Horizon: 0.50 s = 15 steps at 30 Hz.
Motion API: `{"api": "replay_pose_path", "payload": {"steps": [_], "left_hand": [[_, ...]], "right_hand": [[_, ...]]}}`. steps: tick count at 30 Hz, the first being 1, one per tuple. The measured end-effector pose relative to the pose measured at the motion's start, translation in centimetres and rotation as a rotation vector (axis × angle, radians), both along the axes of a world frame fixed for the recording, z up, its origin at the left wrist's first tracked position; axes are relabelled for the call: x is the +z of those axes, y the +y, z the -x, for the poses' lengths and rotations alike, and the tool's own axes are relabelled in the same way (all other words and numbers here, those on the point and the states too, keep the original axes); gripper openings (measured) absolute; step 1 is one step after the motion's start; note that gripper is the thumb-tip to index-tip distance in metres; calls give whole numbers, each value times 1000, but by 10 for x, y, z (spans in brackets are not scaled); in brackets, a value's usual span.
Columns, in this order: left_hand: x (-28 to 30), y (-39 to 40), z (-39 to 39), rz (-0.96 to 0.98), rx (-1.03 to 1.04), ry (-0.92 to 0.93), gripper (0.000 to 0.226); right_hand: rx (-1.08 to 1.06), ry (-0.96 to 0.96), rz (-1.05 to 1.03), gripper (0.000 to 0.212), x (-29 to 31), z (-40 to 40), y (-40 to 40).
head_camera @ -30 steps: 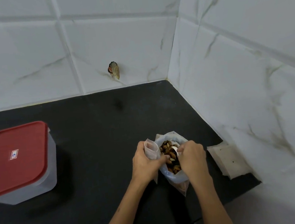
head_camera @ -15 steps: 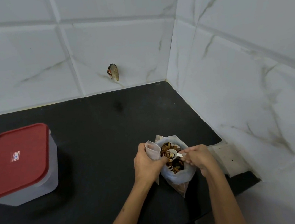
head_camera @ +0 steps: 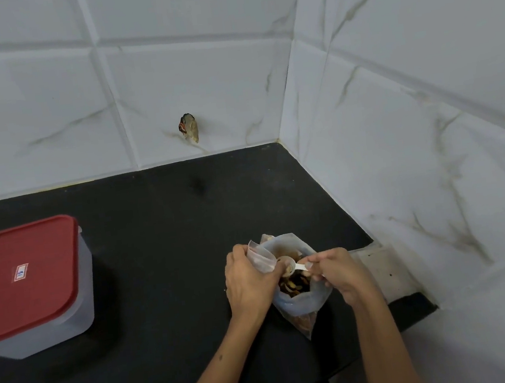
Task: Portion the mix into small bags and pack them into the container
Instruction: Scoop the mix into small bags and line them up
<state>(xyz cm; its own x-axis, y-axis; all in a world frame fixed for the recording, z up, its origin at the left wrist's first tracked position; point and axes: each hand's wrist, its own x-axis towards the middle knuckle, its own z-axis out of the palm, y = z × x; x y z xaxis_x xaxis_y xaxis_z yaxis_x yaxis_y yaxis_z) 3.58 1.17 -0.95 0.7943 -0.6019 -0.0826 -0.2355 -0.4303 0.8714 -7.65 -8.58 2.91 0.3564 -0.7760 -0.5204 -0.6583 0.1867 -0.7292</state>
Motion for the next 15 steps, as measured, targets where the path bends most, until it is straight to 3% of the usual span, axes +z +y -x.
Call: {"api": "replay_pose_path", "payload": {"steps": [6,15], "left_hand": [[12,1,-5,93,0,-18,73],[29,-2,0,179,-74,-125,63]], "right_hand": [[-86,-109,-63,19,0,9,-3],[-171,-221,-34,20,21,25,-6]]}}
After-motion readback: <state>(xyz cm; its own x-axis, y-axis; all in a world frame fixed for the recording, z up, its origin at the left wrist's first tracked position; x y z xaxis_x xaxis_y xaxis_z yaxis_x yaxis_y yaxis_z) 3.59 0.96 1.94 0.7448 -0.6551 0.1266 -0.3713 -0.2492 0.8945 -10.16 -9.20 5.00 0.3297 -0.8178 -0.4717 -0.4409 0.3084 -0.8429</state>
